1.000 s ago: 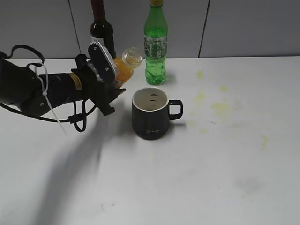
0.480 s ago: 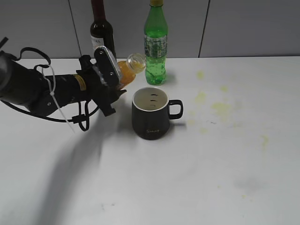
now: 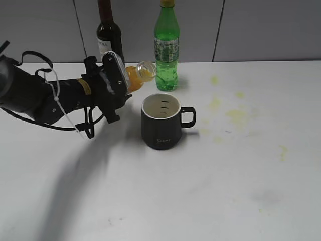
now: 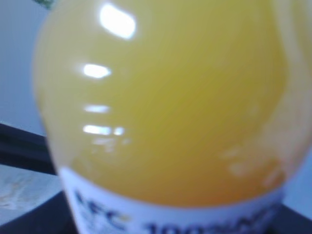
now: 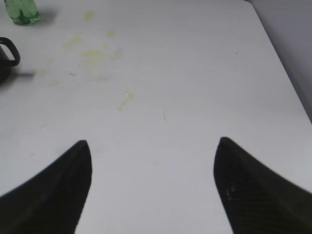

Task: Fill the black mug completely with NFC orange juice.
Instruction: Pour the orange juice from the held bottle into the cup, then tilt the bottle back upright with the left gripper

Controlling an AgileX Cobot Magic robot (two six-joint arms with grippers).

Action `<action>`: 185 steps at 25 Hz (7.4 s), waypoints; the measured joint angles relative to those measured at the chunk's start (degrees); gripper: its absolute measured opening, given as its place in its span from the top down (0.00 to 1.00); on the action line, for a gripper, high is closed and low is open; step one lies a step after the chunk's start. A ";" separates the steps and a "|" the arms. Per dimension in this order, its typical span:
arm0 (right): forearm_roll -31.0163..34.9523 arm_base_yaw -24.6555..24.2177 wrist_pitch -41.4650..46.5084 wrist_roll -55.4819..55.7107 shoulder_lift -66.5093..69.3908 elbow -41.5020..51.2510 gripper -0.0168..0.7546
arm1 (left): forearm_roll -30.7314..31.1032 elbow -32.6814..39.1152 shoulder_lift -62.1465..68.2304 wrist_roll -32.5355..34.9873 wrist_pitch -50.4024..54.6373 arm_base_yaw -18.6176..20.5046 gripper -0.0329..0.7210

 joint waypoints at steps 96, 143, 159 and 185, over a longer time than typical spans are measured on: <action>0.00 0.00 0.00 -0.05 0.00 0.00 0.21 | -10.59 -1.06 -0.82 47.68 -19.36 1.00 0.34; 0.00 0.00 0.00 -0.05 0.00 0.00 0.21 | -8.71 -1.52 -2.82 54.27 -23.54 2.05 0.34; 0.00 0.00 0.00 -0.05 0.00 0.00 0.21 | -5.22 -1.59 -2.82 57.68 -24.50 2.05 0.34; 0.00 0.00 0.00 -0.05 0.00 0.00 0.21 | -1.49 -1.60 -2.82 62.96 -25.41 2.05 0.34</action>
